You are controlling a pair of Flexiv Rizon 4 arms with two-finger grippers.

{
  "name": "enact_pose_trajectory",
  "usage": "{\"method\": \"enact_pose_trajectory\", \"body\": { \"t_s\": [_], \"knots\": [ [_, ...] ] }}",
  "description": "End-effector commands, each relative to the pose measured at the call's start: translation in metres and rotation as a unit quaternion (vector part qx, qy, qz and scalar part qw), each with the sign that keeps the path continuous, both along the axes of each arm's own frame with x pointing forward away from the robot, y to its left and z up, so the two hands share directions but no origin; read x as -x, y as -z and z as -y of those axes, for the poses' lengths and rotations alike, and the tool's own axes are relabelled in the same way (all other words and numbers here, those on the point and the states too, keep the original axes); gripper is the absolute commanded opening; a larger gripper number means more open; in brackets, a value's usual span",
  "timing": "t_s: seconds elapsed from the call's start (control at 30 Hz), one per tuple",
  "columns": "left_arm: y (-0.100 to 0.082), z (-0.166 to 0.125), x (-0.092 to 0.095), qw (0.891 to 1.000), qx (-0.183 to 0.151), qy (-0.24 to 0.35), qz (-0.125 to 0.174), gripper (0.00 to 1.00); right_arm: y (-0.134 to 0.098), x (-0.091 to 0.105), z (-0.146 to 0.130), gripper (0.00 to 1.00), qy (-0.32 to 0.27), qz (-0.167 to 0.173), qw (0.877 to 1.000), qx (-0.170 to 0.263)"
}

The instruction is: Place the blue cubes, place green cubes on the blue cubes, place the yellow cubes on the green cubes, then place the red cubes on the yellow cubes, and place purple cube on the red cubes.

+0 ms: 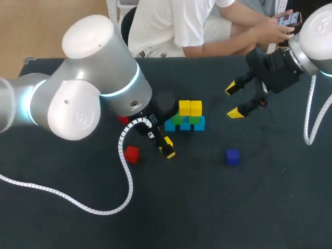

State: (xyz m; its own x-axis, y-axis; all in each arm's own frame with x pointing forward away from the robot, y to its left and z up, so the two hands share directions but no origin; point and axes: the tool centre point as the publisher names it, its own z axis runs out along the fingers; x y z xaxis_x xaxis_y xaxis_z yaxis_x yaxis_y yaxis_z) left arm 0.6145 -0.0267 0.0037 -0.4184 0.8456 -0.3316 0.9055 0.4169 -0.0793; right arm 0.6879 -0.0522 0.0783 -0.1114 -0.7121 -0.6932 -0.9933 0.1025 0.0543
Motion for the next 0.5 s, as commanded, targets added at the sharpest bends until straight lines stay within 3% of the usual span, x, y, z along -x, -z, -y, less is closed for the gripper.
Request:
{"method": "enact_pose_trajectory", "body": {
  "t_s": [0.03,0.4,0.43,0.5],
  "knots": [
    [0.0045,0.0022,-0.0047,1.0,0.004,0.004,-0.005,0.87,0.0001,0.0005,0.0002,1.0,0.0,0.001,1.0,-0.001],
    [0.0086,-0.0002,-0.0046,1.0,0.007,0.004,-0.011,0.76,0.0001,0.0005,0.0002,1.0,0.0,0.001,1.0,-0.001],
    [0.0085,-0.0002,-0.0047,1.0,0.007,0.004,-0.011,0.71,0.0001,0.0005,0.0002,1.0,0.0,0.001,1.0,-0.001],
    [0.0083,-0.0003,-0.0048,1.0,0.007,0.005,-0.011,0.5,0.0001,0.0005,0.0002,1.0,0.0,0.001,1.0,-0.001]
  ]
}}
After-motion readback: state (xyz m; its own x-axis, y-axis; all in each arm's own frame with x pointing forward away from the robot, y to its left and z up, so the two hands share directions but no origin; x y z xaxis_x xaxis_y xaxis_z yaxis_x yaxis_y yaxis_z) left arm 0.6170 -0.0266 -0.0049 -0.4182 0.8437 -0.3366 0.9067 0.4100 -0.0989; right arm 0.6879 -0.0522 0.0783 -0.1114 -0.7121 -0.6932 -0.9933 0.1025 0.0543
